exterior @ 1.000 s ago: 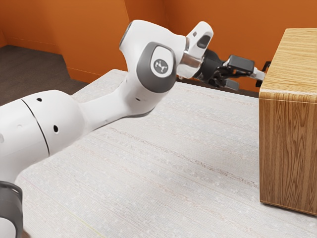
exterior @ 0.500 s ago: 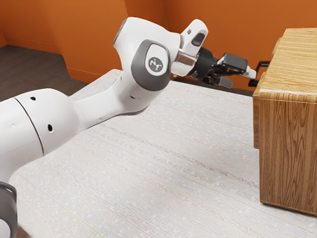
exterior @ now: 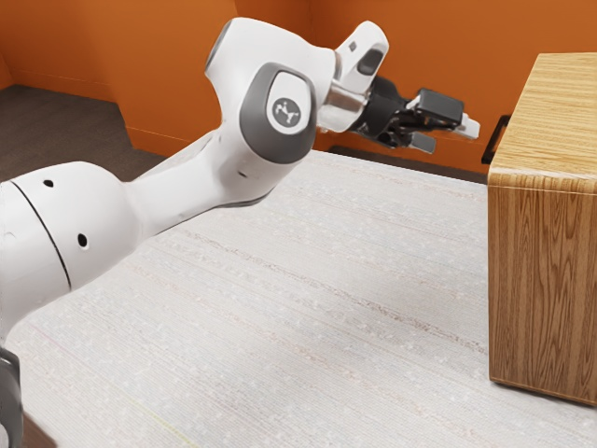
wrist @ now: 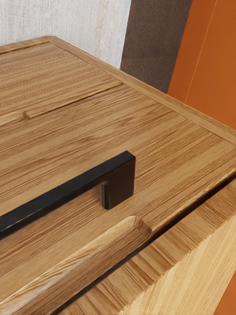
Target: Pull the drawer handle with one arm to open the drawer
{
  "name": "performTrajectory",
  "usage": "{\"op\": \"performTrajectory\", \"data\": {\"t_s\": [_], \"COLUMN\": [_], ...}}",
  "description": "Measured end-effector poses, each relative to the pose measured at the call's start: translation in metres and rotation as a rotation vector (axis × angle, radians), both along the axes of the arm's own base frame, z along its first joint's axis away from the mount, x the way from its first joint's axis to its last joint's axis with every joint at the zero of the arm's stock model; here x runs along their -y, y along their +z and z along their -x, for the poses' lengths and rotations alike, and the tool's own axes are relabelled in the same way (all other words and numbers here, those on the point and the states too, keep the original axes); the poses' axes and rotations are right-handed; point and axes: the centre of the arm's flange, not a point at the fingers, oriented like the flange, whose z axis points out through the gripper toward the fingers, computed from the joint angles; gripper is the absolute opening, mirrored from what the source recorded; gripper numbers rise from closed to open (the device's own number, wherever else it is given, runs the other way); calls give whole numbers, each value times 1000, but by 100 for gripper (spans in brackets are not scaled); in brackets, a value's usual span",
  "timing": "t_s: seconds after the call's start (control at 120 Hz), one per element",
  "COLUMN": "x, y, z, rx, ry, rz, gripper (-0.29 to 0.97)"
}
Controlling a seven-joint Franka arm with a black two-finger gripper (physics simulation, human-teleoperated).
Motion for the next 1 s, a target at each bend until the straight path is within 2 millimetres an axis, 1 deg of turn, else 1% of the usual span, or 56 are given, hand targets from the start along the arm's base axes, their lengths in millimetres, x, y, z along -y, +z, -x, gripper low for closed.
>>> {"op": "performTrajectory", "data": {"t_s": [0.05, 0.167, 0.242, 0.358, 0.575, 0.692, 0.892, 1.0], "x": [3, 5, 6, 6, 16, 17, 12, 7], "y": [-1, -15, -13, -8, -22, -27, -34, -32], "z": [-4, -13, -20, -25, -36, -41, -43, -40], "rx": [5, -8, 6, 24, 21, 20, 10, 7], "ry": [-6, -11, -12, -13, -27, -27, -20, -12], "rz": [0, 1, 6, 10, 20, 22, 22, 12], "gripper": [68, 68, 68, 68, 68, 68, 68, 68]}}
